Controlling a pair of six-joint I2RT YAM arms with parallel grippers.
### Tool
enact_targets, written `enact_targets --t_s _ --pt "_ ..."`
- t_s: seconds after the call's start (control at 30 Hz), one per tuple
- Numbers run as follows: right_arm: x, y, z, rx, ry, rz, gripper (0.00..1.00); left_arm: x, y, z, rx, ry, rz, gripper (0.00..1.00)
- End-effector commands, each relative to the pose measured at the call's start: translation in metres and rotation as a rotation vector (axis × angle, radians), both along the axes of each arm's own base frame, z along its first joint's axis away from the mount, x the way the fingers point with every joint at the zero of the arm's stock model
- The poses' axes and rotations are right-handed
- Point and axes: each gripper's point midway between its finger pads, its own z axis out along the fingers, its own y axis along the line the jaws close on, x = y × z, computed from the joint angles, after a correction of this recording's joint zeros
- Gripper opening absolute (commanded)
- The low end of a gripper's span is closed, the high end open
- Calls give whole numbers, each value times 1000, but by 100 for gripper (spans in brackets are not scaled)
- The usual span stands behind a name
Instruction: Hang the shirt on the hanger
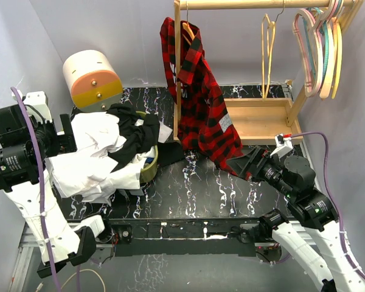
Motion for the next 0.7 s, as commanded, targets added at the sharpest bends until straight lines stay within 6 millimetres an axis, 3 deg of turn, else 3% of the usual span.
enact_targets --t_s 0.0,0.1,0.4,0.5,0.67 --pt "-12 3 18 -28 -121 79 98 -2 -15 -1 -44 -19 -85 97" --pt "-16 6 16 -34 -162 114 98 0 -37 -10 -146 -30 -190 97" --pt "-6 9 25 -37 -242 114 98 16 -68 -39 -332 15 -414 97" --pt "3 3 21 -63 -236 66 98 25 -77 -58 -278 142 -512 97" --pt "23 11 9 -42 -213 43 98 34 -78 -70 -177 209 -631 97"
